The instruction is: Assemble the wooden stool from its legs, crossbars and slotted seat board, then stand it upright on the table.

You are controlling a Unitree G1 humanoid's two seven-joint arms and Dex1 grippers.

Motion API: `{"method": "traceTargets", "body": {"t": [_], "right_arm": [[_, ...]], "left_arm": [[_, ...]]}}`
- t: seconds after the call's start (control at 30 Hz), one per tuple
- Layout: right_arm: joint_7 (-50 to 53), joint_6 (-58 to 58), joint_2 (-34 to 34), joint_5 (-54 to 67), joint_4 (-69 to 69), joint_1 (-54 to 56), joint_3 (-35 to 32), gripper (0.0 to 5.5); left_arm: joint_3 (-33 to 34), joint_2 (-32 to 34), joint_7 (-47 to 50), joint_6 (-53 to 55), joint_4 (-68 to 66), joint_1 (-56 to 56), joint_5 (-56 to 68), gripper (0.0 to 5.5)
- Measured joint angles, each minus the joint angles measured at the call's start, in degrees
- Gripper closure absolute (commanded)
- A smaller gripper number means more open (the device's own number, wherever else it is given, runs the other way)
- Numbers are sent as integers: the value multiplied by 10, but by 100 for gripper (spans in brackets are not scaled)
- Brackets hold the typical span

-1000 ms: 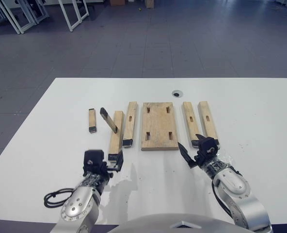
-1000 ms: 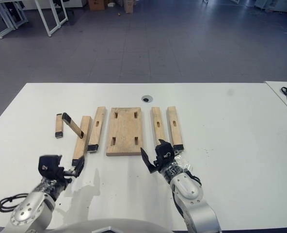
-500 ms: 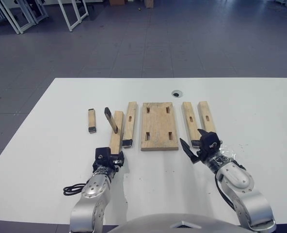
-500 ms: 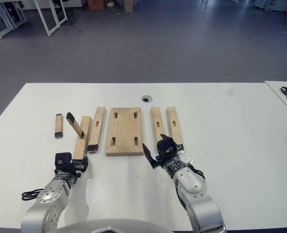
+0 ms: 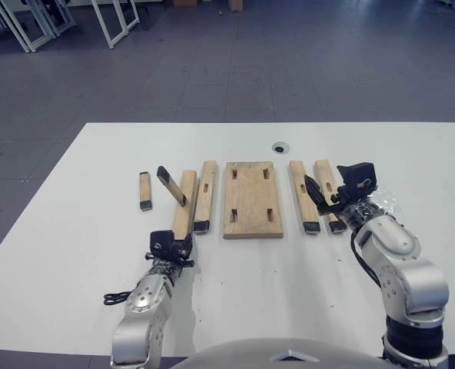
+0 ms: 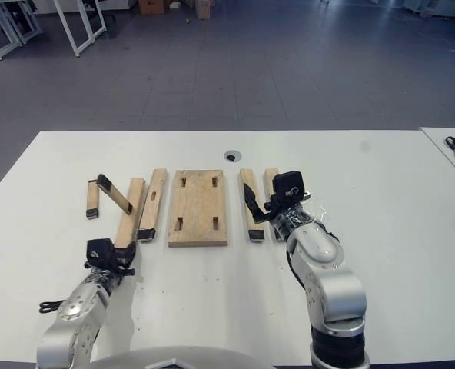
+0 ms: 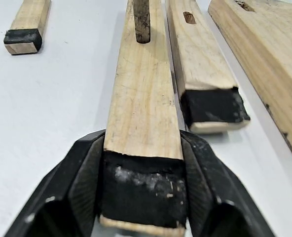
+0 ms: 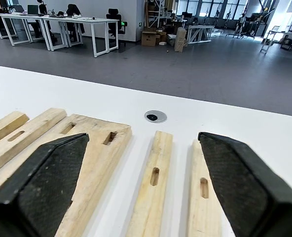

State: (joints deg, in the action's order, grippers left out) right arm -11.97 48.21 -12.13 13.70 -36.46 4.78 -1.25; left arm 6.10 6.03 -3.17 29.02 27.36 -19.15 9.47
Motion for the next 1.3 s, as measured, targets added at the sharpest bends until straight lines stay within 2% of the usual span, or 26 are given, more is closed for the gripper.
{"method": "traceTargets", "body": {"t": [0.07,0.17,0.23,0.43,0.57,0.77,0.93,1.2,1.3], "right_arm": [[-20,27,8,44,21,26,-22,69],[-42,125,41,162,80,98,-94,69],[-52,166,58,230,111,138,-132,69],[-45,280,90,564,263,296,-254,69],[40,283,93,704,300,316,-254,69],[116,232,54,863,327,326,-202,69],[119,219,-30,945,352,333,-145,165],[14,268,-173,957,369,339,-64,319],[-17,278,-200,933,382,349,-46,341]], "left_arm": [[44,17,-1,-13,50,82,33,345],[79,6,-38,48,74,205,221,345],[93,1,-53,88,59,221,313,345],[102,8,-78,209,-11,265,675,345],[85,50,-88,234,-15,304,830,345],[30,93,-97,247,-17,263,855,345],[19,129,-153,247,-21,249,838,345],[10,185,-219,259,-23,244,829,345],[3,200,-235,255,-9,243,791,345]]}}
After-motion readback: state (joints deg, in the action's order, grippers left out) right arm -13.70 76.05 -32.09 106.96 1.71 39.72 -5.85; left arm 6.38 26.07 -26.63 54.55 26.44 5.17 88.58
